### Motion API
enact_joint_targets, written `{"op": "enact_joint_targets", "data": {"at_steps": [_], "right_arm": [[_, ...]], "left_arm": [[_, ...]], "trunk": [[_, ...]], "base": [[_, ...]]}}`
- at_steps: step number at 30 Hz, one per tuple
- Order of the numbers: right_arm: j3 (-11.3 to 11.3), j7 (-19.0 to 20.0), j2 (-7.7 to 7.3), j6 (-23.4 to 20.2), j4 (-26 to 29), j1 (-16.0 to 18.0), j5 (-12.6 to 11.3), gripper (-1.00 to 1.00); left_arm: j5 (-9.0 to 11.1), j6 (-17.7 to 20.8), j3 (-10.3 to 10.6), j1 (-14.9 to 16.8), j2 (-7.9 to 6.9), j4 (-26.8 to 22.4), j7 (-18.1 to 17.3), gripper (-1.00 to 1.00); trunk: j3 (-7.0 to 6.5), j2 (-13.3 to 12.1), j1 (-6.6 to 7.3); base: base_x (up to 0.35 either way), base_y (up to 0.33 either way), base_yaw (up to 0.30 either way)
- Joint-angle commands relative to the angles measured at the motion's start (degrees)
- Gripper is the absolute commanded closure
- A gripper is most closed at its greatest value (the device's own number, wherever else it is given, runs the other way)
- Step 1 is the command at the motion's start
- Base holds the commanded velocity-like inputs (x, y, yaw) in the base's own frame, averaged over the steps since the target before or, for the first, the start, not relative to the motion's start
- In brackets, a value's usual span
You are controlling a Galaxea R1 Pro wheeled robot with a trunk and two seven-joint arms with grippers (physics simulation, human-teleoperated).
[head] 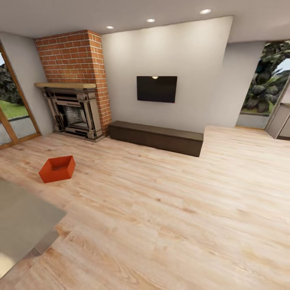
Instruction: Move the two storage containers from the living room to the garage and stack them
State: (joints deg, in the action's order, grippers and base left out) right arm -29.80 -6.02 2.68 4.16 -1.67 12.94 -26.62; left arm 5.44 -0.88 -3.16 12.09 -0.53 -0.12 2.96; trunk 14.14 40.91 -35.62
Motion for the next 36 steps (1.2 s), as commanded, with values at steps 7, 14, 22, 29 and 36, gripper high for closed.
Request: {"op": "enact_joint_targets", "data": {"at_steps": [7, 14, 22, 29, 36], "right_arm": [[-0.45, -0.05, 0.05, 0.32, -0.18, 0.07, -0.54, -1.00], [-0.52, -0.05, 0.05, 0.32, -0.18, 0.07, -0.54, -1.00], [-0.52, -0.05, 0.05, 0.30, -0.18, 0.07, -0.54, -1.00], [-0.52, -0.03, 0.05, 0.32, -0.18, 0.07, -0.54, -1.00], [-0.52, -0.01, 0.05, 0.30, -0.18, 0.07, -0.51, -1.00]], "left_arm": [[0.44, -0.09, -0.27, 0.04, 0.01, 0.02, 0.02, -1.00], [0.44, -0.09, -0.27, 0.04, 0.01, 0.03, 0.01, -1.00], [0.44, -0.09, -0.27, 0.04, 0.01, 0.04, -0.03, -1.00], [0.44, -0.09, -0.27, 0.04, 0.01, 0.03, -0.03, -1.00], [0.44, -0.09, -0.27, 0.04, 0.01, 0.04, -0.01, -1.00]], "trunk": [[0.07, 0.06, -0.04], [0.07, 0.06, -0.04], [0.07, 0.06, -0.04], [0.07, 0.06, -0.04], [0.07, 0.06, -0.04]], "base": [[0.325, 0.000, 0.047], [0.325, 0.000, 0.001], [0.325, 0.000, 0.000], [0.325, 0.000, 0.000], [0.325, 0.000, 0.000]]}}
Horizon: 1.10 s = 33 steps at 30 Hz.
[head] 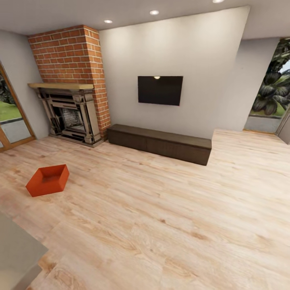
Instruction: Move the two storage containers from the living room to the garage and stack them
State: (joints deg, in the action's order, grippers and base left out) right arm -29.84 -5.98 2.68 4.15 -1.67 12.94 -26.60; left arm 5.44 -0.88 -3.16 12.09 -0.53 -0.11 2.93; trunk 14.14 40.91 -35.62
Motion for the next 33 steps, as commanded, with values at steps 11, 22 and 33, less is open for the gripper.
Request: {"op": "enact_joint_targets", "data": {"at_steps": [11, 22, 33], "right_arm": [[-0.48, -0.08, 0.05, 0.25, -0.18, 0.07, -0.56, -1.00], [-0.48, -0.08, 0.05, 0.33, -0.18, 0.07, -0.56, -1.00], [-0.47, -0.08, 0.05, 0.33, -0.18, 0.07, -0.56, -1.00]], "left_arm": [[0.45, -0.09, -0.27, 0.04, 0.00, 0.02, 0.01, -1.00], [0.45, -0.09, -0.27, 0.04, 0.00, 0.01, 0.01, -1.00], [0.45, -0.09, -0.27, 0.04, 0.00, 0.02, 0.00, -1.00]], "trunk": [[0.07, 0.06, -0.04], [0.07, 0.06, -0.04], [0.07, 0.06, -0.04]], "base": [[0.325, 0.000, 0.000], [0.325, 0.000, 0.191], [0.325, 0.000, 0.091]]}}
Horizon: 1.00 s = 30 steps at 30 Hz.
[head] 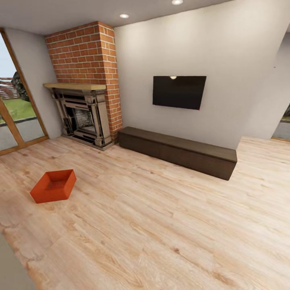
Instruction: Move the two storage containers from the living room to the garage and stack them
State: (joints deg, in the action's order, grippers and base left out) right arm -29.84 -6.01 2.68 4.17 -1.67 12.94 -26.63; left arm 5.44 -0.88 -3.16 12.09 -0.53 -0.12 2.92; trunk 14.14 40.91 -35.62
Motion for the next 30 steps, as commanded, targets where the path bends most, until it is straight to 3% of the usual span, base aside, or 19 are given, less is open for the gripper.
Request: {"op": "enact_joint_targets", "data": {"at_steps": [1, 21, 30], "right_arm": [[-0.48, -0.05, 0.05, 0.31, -0.18, 0.07, -0.53, -1.00], [-0.45, -0.05, 0.05, 0.31, -0.18, 0.07, -0.53, -1.00], [-0.47, -0.05, 0.05, 0.31, -0.18, 0.07, -0.53, -1.00]], "left_arm": [[0.45, -0.09, -0.27, 0.04, 0.00, 0.03, 0.01, -1.00], [0.45, -0.09, -0.27, 0.04, 0.00, 0.03, 0.00, -1.00], [0.45, -0.09, -0.27, 0.04, 0.00, 0.01, -0.01, -1.00]], "trunk": [[0.07, 0.06, -0.04], [0.07, 0.06, -0.04], [0.07, 0.06, -0.04]], "base": [[0.325, 0.000, 0.003], [0.325, 0.000, 0.004], [0.325, 0.000, 0.204]]}}
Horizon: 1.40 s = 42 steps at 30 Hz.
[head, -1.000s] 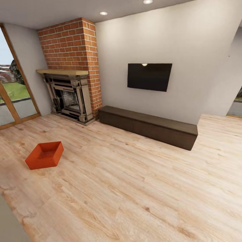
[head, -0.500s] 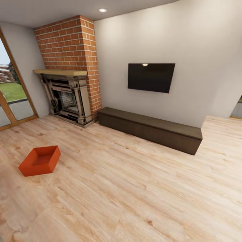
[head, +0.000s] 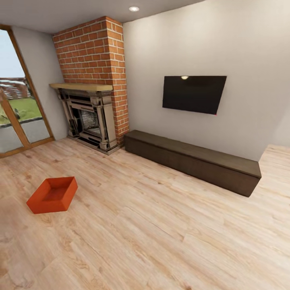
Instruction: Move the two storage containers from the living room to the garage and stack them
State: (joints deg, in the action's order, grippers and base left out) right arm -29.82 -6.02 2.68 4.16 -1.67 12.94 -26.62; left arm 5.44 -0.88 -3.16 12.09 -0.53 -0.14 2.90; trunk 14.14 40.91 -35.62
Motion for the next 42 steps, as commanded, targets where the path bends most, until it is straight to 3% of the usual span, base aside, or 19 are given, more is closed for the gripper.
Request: {"op": "enact_joint_targets", "data": {"at_steps": [1, 10, 42], "right_arm": [[-0.49, -0.05, 0.05, 0.32, -0.18, 0.07, -0.53, -1.00], [-0.50, -0.05, 0.05, 0.32, -0.18, 0.07, -0.53, -1.00], [-0.45, -0.05, 0.05, 0.32, -0.18, 0.07, -0.53, -1.00]], "left_arm": [[0.45, -0.09, -0.25, 0.04, 0.01, 0.04, 0.02, -1.00], [0.45, -0.09, -0.27, 0.04, 0.01, 0.03, 0.03, -1.00], [0.45, -0.09, -0.27, 0.04, 0.01, 0.05, 0.02, -1.00]], "trunk": [[0.07, 0.06, -0.04], [0.07, 0.06, -0.04], [0.07, 0.06, -0.04]], "base": [[0.325, 0.000, 0.224], [0.325, 0.000, 0.140], [0.325, 0.000, 0.002]]}}
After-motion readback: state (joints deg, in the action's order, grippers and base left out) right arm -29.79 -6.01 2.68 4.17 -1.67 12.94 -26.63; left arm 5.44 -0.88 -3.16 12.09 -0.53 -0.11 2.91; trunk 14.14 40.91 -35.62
